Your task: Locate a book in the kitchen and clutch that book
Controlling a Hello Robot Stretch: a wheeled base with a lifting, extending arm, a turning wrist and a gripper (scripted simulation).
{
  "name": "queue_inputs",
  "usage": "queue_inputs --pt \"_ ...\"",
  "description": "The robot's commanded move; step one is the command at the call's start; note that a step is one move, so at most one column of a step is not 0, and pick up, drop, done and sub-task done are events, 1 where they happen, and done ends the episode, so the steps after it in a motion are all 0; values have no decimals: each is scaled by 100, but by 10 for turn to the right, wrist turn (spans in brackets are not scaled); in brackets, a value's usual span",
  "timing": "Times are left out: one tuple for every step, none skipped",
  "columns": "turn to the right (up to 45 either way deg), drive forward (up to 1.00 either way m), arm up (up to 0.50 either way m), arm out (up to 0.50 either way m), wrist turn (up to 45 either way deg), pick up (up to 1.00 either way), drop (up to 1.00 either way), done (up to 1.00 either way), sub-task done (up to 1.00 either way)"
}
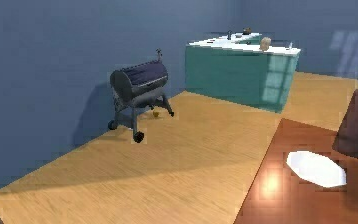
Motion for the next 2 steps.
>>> queue_inputs --pt "0 0 50 0 0 0 0 0 0" --pt "0 0 38 0 0 0 0 0 0"
